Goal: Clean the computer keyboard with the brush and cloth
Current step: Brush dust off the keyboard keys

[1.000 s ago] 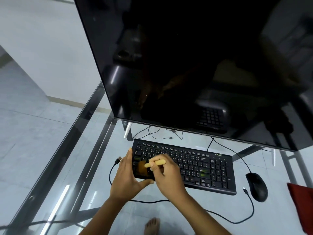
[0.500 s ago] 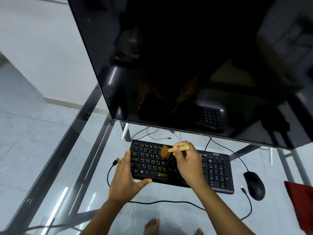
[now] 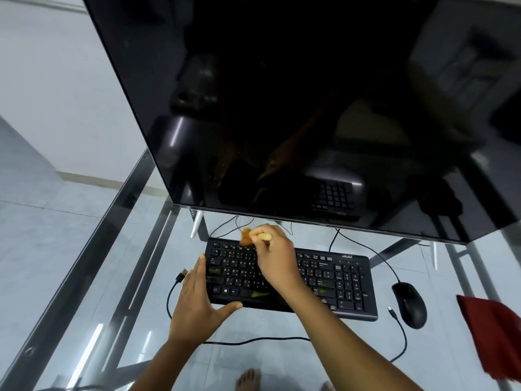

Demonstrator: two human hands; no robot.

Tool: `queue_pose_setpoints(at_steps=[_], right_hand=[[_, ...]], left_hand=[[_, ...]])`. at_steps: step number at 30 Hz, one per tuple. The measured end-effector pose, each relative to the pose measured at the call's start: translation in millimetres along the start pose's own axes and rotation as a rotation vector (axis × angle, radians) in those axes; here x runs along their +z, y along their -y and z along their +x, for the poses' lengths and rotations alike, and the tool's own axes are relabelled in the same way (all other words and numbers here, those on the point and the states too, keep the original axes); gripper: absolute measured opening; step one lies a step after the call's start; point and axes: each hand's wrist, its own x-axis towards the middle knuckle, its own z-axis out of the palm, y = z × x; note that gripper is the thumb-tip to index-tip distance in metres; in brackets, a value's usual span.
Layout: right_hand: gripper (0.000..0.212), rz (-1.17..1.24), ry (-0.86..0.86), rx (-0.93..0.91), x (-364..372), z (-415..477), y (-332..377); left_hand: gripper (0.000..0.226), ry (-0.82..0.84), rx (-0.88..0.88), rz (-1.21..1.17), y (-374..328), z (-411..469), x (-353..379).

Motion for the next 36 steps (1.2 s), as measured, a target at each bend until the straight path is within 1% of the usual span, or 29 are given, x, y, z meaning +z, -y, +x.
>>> queue_pose_setpoints(at_steps=[1,3,4,5,6,7,8,9,10,11,12,14,15,16,18,19,20,22,23,24,26,27,28,30,32,33,34,35,36], right_hand=[[0.013,0.051,-0.015,0.016,-6.9,-1.0,-5.5],[0.011,0.143,0.137,0.116,-19.1,-6.8,-12.4],[0.011,0.104,0.182,0.148,-25.8,-11.5,-15.5],[0.011,0.056,0.143,0.135,-31.5,-13.9,-22.6],[0.011,0.002,0.033,0.105,-39.0,-15.0,-28.6],[0.012,-0.004,-0.073,0.089,-47.9,-16.4,-34.2],[0.012,0.046,-0.106,0.104,-54.7,-18.1,-39.1],[0.011,0.105,-0.050,0.134,-59.5,-20.6,-40.5],[0.010,0.131,0.078,0.167,-61.5,-24.3,-41.3],[0.010,0.091,0.163,0.162,-62.9,-28.6,-44.3],[0.010,0.023,0.160,0.153,-65.1,-31.3,-46.8],[0.010,-0.082,-0.062,0.075,-72.3,-31.9,-53.5],[0.011,-0.049,-0.119,0.080,-77.6,-32.9,-54.3],[0.012,0.040,-0.091,0.114,-81.2,-34.6,-53.5],[0.012,0.180,0.163,0.235,-85.5,-41.5,-49.2],[0.013,0.141,0.244,0.247,-87.5,-45.6,-47.6],[0.016,0.100,0.234,0.251,-89.4,-47.5,-49.4],[0.020,-0.022,0.004,0.213,-97.2,-48.4,-55.6],[0.019,0.019,-0.066,0.226,-102.2,-49.7,-58.2],[0.017,0.107,-0.064,0.253,-105.4,-51.7,-58.8],[0.013,0.194,0.147,0.302,-108.6,-57.2,-58.2],[0.012,0.135,0.255,0.306,-108.7,-61.8,-58.6],[0.010,0.089,0.285,0.303,-107.8,-65.1,-61.7],[0.010,-0.004,0.122,0.275,-106.9,-67.8,-70.6],[0.012,0.036,-0.058,0.264,-107.2,-68.7,-74.5],[0.012,0.085,-0.065,0.268,-107.1,-68.4,-74.3],[0.011,0.118,-0.015,0.276,-105.9,-68.5,-73.6],[0.011,0.121,0.031,0.281,-104.8,-69.4,-71.7],[0.012,0.089,0.018,0.263,-103.9,-68.8,-72.7]], left_hand=[[0.126,0.003,0.002,0.001,0.1,0.4,0.0],[0.126,0.004,0.004,0.007,1.6,0.9,0.0],[0.126,0.005,0.003,0.004,2.3,1.1,-0.2],[0.126,0.007,0.000,0.001,3.0,1.3,-0.7],[0.126,0.012,-0.001,0.002,2.9,1.5,-0.8],[0.126,0.015,0.002,0.004,2.2,1.4,-0.6],[0.126,0.015,0.005,0.005,1.4,0.8,-0.8],[0.126,0.014,0.004,0.000,0.7,0.3,-1.3],[0.127,0.013,-0.001,-0.010,-0.7,-0.2,-2.4],[0.127,0.010,-0.007,-0.020,-3.7,0.3,-3.4],[0.126,0.004,-0.013,-0.023,-7.9,2.0,-4.2],[0.125,-0.024,-0.012,0.018,-16.5,6.5,-4.7],[0.122,-0.044,0.003,0.054,-19.7,10.3,-4.2],[0.117,-0.058,0.023,0.088,-23.2,14.2,-4.6],[0.101,-0.058,0.068,0.148,-29.5,22.5,-3.0],[0.089,-0.049,0.102,0.178,-33.4,26.6,-1.1],[0.079,-0.034,0.142,0.208,-37.1,30.2,1.5],[0.070,0.011,0.211,0.265,-44.9,35.9,8.8],[0.069,0.035,0.235,0.295,-47.9,37.4,12.8],[0.069,0.056,0.258,0.324,-51.0,38.5,16.5],[0.071,0.092,0.294,0.362,-56.8,40.3,22.9],[0.073,0.107,0.302,0.370,-59.8,41.3,25.4],[0.074,0.124,0.304,0.377,-62.6,42.4,28.0],[0.078,0.171,0.295,0.399,-65.7,44.3,32.8],[0.079,0.197,0.284,0.425,-65.2,45.3,37.2],[0.079,0.196,0.285,0.431,-63.7,45.0,38.3],[0.078,0.194,0.288,0.434,-62.0,44.8,38.7],[0.076,0.193,0.293,0.435,-60.2,44.5,38.6],[0.075,0.191,0.299,0.433,-58.9,44.5,38.3]])
